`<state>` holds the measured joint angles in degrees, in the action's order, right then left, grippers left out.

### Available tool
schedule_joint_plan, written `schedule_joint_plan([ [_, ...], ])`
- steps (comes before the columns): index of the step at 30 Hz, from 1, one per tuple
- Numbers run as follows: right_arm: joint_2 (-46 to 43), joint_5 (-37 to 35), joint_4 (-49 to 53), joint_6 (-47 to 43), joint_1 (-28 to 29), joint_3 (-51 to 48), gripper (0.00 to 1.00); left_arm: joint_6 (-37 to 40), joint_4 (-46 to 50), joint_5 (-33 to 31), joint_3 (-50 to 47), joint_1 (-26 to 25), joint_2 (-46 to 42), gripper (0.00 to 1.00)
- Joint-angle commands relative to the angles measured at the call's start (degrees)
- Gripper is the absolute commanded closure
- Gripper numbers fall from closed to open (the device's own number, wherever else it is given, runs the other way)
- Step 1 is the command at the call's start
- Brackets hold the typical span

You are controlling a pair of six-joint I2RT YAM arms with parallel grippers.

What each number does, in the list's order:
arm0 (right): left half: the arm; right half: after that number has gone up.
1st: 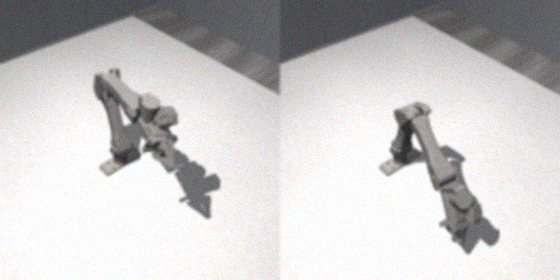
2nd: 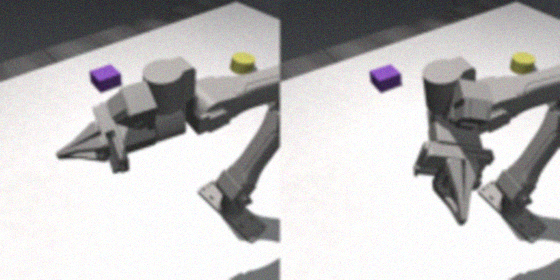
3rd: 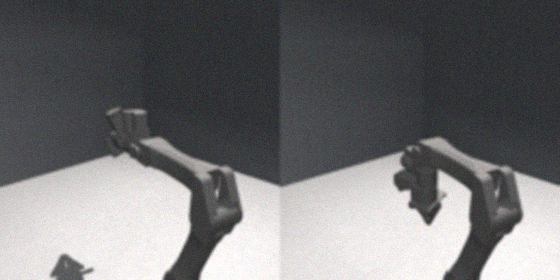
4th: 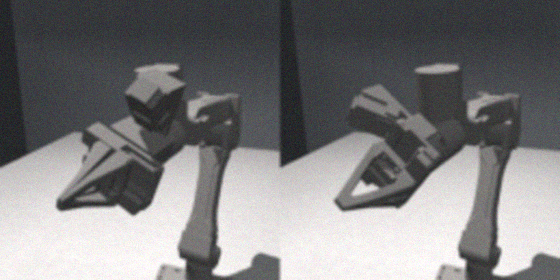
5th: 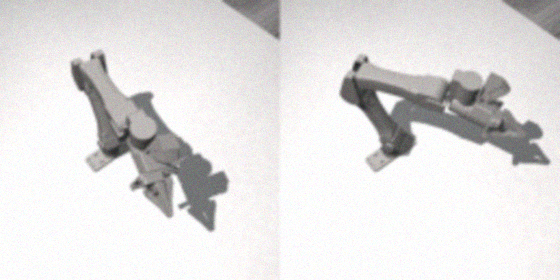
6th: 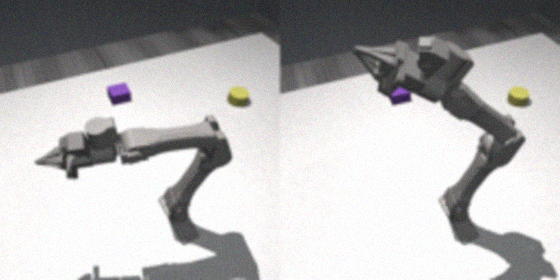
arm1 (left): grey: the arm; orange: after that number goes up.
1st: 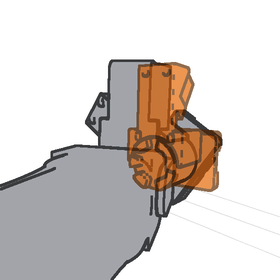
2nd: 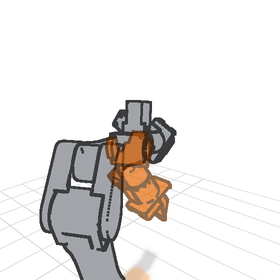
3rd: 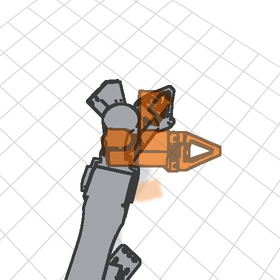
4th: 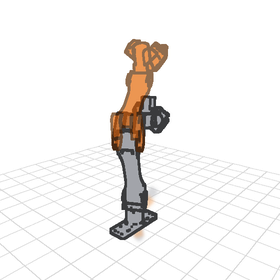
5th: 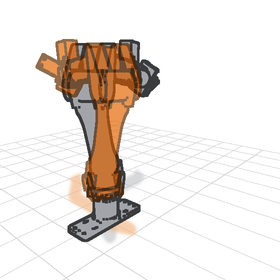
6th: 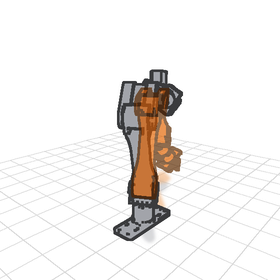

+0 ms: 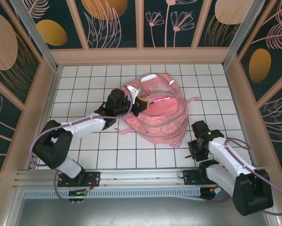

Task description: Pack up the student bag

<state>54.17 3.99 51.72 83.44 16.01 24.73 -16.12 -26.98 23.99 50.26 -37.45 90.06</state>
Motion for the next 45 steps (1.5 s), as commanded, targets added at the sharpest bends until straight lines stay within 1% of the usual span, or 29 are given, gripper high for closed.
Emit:
schedule_joint_plan([
  [1,-0.5,-6.3,-3.03,-1.34,1.29,6.55,1.0,-0.36,-4.83,0.46,2.6,0.19,-0.92,1.0],
  [4,-0.33,-6.05,-1.75,-1.14,4.1,16.28,1.0,-1.39,-5.0,1.76,3.0,0.13,-1.25,1.0],
  [6,2.07,-5.22,-2.89,-0.99,6.17,22.73,1.0,-1.8,-5.28,2.53,3.26,0.13,-1.46,1.0],
  [9,6.99,-1.15,-7.39,-0.37,9.13,29.39,1.0,-2.82,-6.44,2.89,3.27,0.19,-1.39,1.0],
  [12,11.66,0.87,-14.11,1.38,12.64,33.19,1.0,-3.67,-7.25,4.92,3.98,0.19,-0.75,1.0],
  [14,15.17,2.24,-18.48,1.64,13.99,34.97,1.0,-4.08,-7.46,6.2,4.32,0.18,-0.59,1.0],
  [18,22.78,10.53,-29.38,3.09,14.09,35.2,0.99,-3.41,-8.12,7.63,3.69,0.23,-0.85,1.0],
  [19,24.52,12.3,-30.78,2.85,13.86,35.63,0.87,-3.1,-8.05,8.45,3.66,0.25,-0.81,1.0],
  [20,26.37,13.6,-31.02,1.74,13.66,36.58,0.7,-2.79,-7.73,9.26,3.62,0.24,-0.84,1.0],
  [21,27.57,13.72,-29.65,-0.22,13.66,38.14,0.57,-2.63,-7.23,9.66,3.62,0.19,-0.85,1.0],
  [22,28.05,12.81,-27.25,-1.81,13.62,39.4,0.51,-2.31,-6.81,9.88,3.62,0.19,-0.98,1.0],
  [23,27.8,11.4,-24.6,-3.55,13.54,40.35,0.47,-2.15,-6.43,9.86,3.29,0.2,-1.18,1.0],
  [26,22.68,9.33,-21.19,-6.53,11.8,37.33,0.45,-2.12,-6.8,10.02,2.2,0.24,-1.81,1.0],
  [30,12.75,9.56,-21.4,-10.23,8.13,27.38,0.46,-0.96,-5.6,12.35,3.11,0.21,-0.97,1.0],
  [34,6.93,9.94,-19.13,-16.72,4.96,22.2,0.45,0.41,-5.01,13.08,3.62,0.19,0.1,1.0],
  [37,4.23,13.54,-25.0,-20.83,3.53,17.09,0.45,2.69,-3.85,11.93,2.93,0.16,1.27,1.0],
  [38,3.99,15.17,-28.39,-21.74,3.11,15.23,0.45,3.73,-2.58,11.86,2.91,0.15,1.86,1.0],
  [40,4.78,18.03,-34.53,-22.86,2.31,12.61,0.45,5.83,-0.16,13.77,3.25,0.1,2.93,1.0],
  [41,6.01,20.58,-38.37,-24.11,1.28,11.48,0.45,6.46,0.7,15.1,3.33,0.08,3.48,0.98],
  [42,7.93,24.4,-42.11,-26.31,-0.3,10.94,0.45,7.2,1.36,17.54,3.3,0.05,4.05,0.94],
  [43,9.71,27.81,-43.7,-28.49,-1.75,10.99,0.45,8.16,2.41,19.74,3.51,0.05,4.52,0.87],
  [44,11.54,28.73,-42.53,-31.28,-2.91,12.03,0.46,9.83,5.07,22.22,4.19,0.08,4.83,0.73],
  [45,12.82,27.21,-39.3,-34.9,-3.49,13.76,0.46,12.78,9.54,24.2,5.04,0.1,4.95,0.61],
])
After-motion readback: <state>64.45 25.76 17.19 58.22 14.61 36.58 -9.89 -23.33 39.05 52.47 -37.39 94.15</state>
